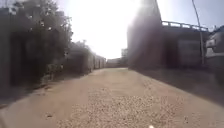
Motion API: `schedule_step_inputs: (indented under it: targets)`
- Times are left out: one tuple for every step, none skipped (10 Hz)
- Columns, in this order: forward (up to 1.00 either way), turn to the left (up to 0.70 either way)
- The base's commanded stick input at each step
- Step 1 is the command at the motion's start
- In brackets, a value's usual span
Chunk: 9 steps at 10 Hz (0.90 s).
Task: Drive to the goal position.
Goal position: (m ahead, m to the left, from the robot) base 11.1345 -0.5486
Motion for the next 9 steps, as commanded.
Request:
schedule_step_inputs:
  targets:
    - [1.0, 0.0]
    - [1.0, 0.0]
    - [1.0, 0.0]
    - [1.0, 0.0]
    - [1.0, 0.0]
    - [1.0, 0.0]
    - [1.0, 0.0]
    - [1.0, 0.0]
    - [1.0, 0.0]
